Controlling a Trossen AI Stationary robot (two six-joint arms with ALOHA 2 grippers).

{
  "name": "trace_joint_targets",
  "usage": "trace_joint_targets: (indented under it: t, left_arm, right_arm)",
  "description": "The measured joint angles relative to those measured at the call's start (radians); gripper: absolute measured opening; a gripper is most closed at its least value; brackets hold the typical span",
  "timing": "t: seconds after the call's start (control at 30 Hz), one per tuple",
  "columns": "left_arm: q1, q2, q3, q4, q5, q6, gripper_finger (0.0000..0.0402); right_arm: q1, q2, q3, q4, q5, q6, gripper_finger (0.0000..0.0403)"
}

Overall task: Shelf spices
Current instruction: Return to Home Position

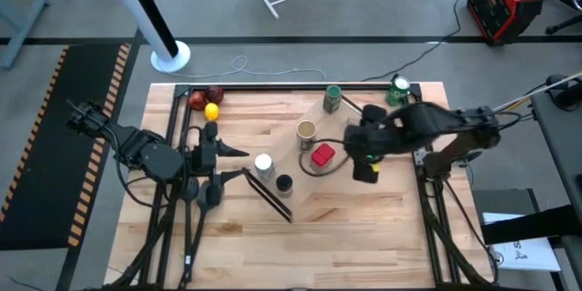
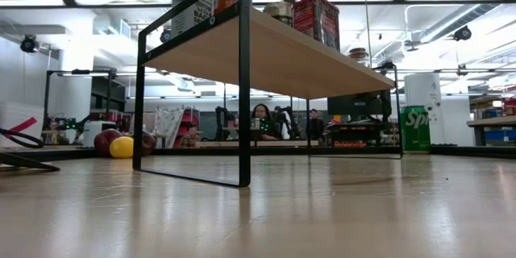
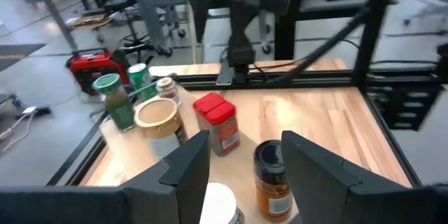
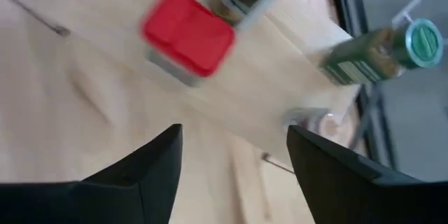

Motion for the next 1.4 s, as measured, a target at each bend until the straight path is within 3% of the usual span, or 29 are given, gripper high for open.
trace_joint_targets:
  t: [0.13, 0.33, 0.4, 0.7, 0.87, 1.0, 1.4]
  left_arm:
    - [0.000, 0.002, -0.006, 0.067, 0.158, 0.103, 0.0164]
    - [-0.002, 0.019, -0.075, 0.315, 0.684, 0.310, 0.0164]
    - [-0.003, 0.020, -0.085, 0.369, 0.816, 0.341, 0.0164]
    - [-0.002, 0.021, -0.090, 0.441, 1.189, 0.339, 0.0164]
    - [-0.001, 0.018, -0.090, 0.463, 1.215, 0.272, 0.0164]
    - [0.000, 0.022, -0.090, 0.464, 1.166, 0.248, 0.0164]
    - [0.000, 0.065, -0.090, 0.464, 1.135, 0.249, 0.0164]
  right_arm:
    - [0.086, -0.083, -0.033, 0.109, -0.011, 0.038, 0.0224]
    - [0.241, -0.232, -0.178, 0.389, -0.011, 0.030, 0.0210]
    - [0.288, -0.278, -0.247, 0.483, -0.010, 0.030, 0.0206]
    - [0.455, -0.470, -0.675, 0.916, 0.016, -0.044, 0.0195]
    - [0.505, -0.540, -0.880, 1.036, 0.016, -0.068, 0.0201]
    - [0.509, -0.566, -0.958, 1.051, 0.016, -0.033, 0.0206]
    - [0.509, -0.528, -0.898, 1.054, 0.015, 0.019, 0.0222]
